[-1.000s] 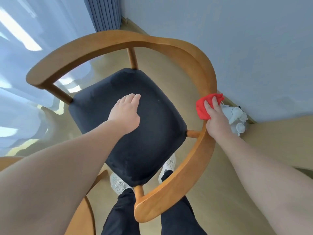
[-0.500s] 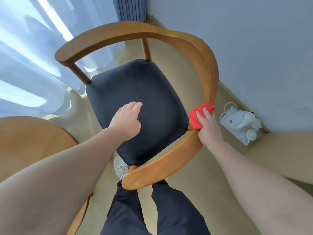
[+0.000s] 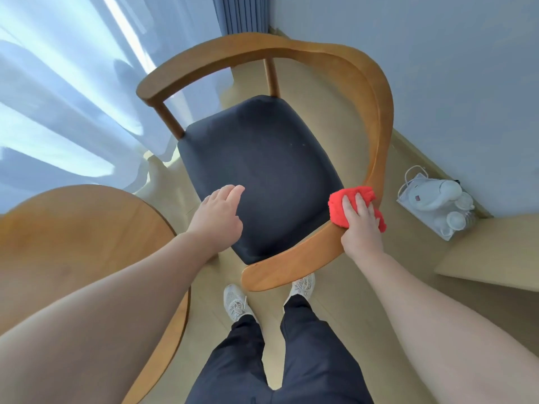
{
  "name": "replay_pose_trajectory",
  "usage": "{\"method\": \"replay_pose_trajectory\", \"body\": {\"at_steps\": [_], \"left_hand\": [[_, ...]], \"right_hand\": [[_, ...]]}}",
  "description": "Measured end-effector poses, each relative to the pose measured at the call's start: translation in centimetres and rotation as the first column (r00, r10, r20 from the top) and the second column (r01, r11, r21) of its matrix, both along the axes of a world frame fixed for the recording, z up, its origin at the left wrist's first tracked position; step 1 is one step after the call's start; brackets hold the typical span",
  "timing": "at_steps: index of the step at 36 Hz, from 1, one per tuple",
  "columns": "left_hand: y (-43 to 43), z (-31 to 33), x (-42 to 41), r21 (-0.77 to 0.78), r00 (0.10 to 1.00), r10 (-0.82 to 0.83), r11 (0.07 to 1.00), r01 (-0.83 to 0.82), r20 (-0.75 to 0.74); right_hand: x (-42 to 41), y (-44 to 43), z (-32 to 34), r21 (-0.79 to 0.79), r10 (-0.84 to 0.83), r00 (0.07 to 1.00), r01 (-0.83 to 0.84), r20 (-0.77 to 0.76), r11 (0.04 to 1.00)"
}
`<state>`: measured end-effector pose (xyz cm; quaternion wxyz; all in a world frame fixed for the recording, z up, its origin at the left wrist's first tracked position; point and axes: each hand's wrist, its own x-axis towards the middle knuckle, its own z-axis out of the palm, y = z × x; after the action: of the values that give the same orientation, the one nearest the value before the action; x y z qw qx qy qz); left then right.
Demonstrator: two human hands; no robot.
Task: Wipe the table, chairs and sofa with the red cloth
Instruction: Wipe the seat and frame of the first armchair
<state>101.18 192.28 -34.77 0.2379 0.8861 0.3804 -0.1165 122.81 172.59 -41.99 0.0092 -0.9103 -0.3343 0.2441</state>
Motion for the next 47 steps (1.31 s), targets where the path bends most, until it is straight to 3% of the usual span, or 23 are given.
{"method": "replay_pose_trajectory", "body": {"at_steps": [15, 28, 36, 42, 47], "left_hand": [[0.1, -0.4, -4.8, -0.005, 1.000, -0.027, 1.000, 0.027, 0.002], [0.4, 0.2, -6.9, -0.007, 1.000, -0.026, 1.000, 0.026, -0.012], [2.1, 1.6, -5.8, -0.019, 0.995, 0.069, 0.997, -0.068, 0.070], [2.7, 2.2, -3.8, -0.032, 0.978, 0.131, 0.991, -0.127, 0.161], [2.2, 0.9, -1.4, -0.016, 0.964, 0.178, 0.984, -0.178, 0.199]], "right_hand": [[-11.4, -1.6, -0.4, 0.112, 0.026, 0.999, -0.022, -0.041, 0.994], [-17.7, -2.1, -0.5, 0.204, 0.325, 0.938, -0.297, -0.122, 0.933], [-11.9, 0.2, 4.0, 0.168, 0.444, 0.870, -0.415, -0.215, 0.894], [-3.7, 5.1, 8.7, 0.064, 0.499, 0.864, -0.496, -0.061, 0.866], [5.1, 10.9, 11.6, -0.071, 0.674, 0.738, -0.671, 0.039, 0.738]]}}
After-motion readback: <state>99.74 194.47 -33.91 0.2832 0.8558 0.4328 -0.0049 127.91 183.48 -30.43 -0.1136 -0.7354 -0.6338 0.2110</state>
